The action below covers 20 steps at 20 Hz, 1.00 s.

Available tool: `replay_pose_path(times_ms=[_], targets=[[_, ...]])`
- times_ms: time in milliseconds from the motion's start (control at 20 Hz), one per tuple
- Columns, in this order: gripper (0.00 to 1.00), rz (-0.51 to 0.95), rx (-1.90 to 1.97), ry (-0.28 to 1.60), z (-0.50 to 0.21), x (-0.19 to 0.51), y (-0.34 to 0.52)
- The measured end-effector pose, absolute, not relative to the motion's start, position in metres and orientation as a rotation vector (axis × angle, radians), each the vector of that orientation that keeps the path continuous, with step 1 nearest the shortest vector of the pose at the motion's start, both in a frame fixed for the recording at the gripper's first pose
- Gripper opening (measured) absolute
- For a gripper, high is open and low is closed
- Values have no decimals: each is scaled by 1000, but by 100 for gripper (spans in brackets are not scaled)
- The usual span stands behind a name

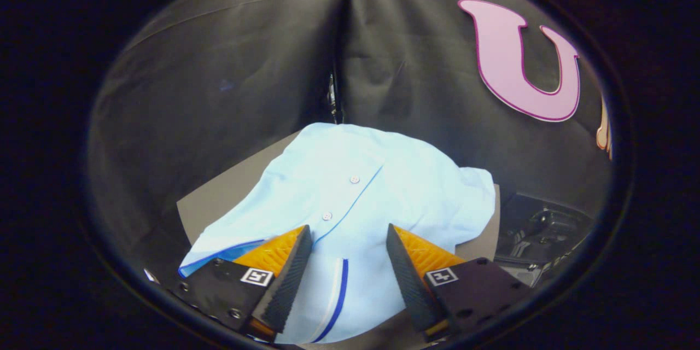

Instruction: Put the clothes into the washing machine and then close the washing machine lid.

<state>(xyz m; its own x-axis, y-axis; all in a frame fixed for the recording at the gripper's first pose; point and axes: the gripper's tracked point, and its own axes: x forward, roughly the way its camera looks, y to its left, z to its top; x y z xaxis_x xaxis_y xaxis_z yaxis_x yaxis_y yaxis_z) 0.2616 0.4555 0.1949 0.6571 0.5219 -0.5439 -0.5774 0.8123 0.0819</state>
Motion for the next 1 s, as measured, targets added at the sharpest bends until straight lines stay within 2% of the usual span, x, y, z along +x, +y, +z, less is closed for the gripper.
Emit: replay_pose_path(times_ms=[350, 400, 500, 750, 1000], targets=[[14, 628, -23, 613, 201, 252, 469], [14, 616, -23, 599, 207, 251, 463], [1, 609, -33, 590, 199, 259, 467], [1, 600, -41, 577, 204, 257, 458], [1, 463, -99, 551, 208, 271, 381]])
